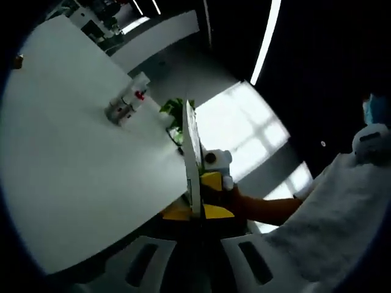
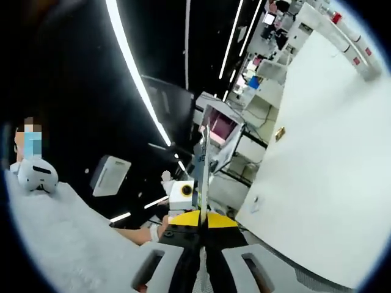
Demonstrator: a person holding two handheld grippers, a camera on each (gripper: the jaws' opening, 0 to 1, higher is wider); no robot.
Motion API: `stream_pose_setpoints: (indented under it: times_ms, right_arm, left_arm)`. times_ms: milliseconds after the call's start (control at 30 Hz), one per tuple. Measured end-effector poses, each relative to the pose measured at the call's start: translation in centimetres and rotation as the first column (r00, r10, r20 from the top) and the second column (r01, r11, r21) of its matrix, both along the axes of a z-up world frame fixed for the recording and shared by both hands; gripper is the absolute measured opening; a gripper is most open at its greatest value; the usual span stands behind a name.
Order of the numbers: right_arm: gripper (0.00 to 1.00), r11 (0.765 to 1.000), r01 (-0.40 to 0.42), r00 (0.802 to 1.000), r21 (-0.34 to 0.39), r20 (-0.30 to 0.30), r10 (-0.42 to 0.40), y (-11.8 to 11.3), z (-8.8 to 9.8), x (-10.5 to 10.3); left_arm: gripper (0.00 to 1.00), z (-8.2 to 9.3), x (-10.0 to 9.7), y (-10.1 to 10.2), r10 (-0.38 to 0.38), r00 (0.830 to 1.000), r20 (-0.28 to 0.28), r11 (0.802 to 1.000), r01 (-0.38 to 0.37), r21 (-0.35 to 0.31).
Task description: Arrange the skincare products in the storage area until every visible bottle or jar stands upright without overlapping.
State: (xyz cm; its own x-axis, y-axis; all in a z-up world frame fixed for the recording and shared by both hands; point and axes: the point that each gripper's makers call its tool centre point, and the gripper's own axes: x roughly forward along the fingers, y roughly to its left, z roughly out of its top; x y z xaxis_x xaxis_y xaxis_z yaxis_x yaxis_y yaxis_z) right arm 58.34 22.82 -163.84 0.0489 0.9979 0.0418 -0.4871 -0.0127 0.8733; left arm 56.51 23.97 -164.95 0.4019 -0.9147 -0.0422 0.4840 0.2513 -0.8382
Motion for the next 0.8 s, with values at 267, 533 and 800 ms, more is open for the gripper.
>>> stream_pose_setpoints:
  times_ms: [267,533,800]
  right_arm:
    - [0.00,0.996,-0.066,0.996,-0.060,0.052,0.069,0.8,-0.7,-1.4]
    - [0.00,1.000,-0.013,1.000,-0.005,-0.018,0.013,0.6,-0.5,-0.5]
    - [0.01,0.998,-0.034,0.999,-0.058,-0.007,0.034,0.7,-1.2,-0.8]
  left_arm:
    - [0.00,-0.2,0.3,0.5,0.019,0.999,-0.033,1.000,-0.020,-0.008]
    - [0.01,0.3,0.8,0.6,0.056,0.998,-0.015,0.998,-0.057,-0.037]
    - [0.00,0.3,0.7,1.2,0.053,0.998,-0.044,0.998,-0.055,-0.040]
